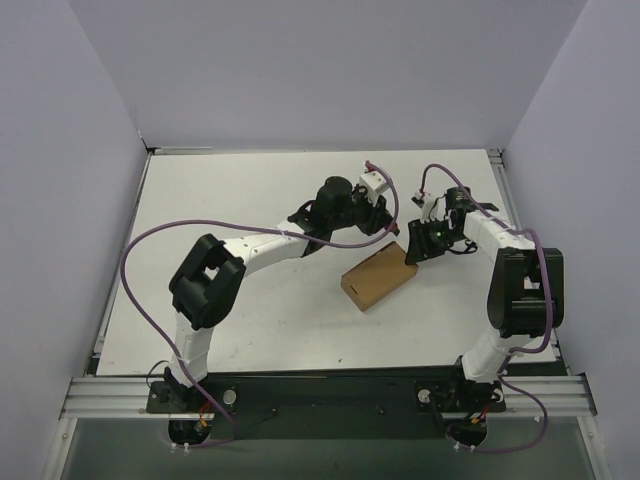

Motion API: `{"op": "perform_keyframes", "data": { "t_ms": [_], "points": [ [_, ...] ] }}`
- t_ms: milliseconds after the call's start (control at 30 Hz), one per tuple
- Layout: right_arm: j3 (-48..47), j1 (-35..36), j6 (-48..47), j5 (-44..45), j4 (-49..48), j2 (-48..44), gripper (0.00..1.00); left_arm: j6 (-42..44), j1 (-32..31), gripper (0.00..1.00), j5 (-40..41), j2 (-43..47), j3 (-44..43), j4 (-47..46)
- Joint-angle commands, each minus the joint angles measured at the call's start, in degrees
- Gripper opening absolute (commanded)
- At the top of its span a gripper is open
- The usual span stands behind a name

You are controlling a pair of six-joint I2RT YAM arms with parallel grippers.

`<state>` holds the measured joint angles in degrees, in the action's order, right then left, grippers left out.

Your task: Unpack the express box

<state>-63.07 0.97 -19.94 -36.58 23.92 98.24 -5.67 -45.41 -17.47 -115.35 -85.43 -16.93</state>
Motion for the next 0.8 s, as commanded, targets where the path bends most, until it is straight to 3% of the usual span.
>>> {"op": "perform_keyframes", "data": {
  "t_ms": [0,767],
  "points": [
    [0.3,0.5,-0.8,1.8,0.8,1.5,0.29,0.7,-0.4,0.0,1.0,0.8,0.1,-2.0],
    [-0.1,0.4,-0.6,1.9,1.0,2.3,0.27,1.5,-1.3,0.0,0.9,2.1,2.8,-0.6]
  ]
}}
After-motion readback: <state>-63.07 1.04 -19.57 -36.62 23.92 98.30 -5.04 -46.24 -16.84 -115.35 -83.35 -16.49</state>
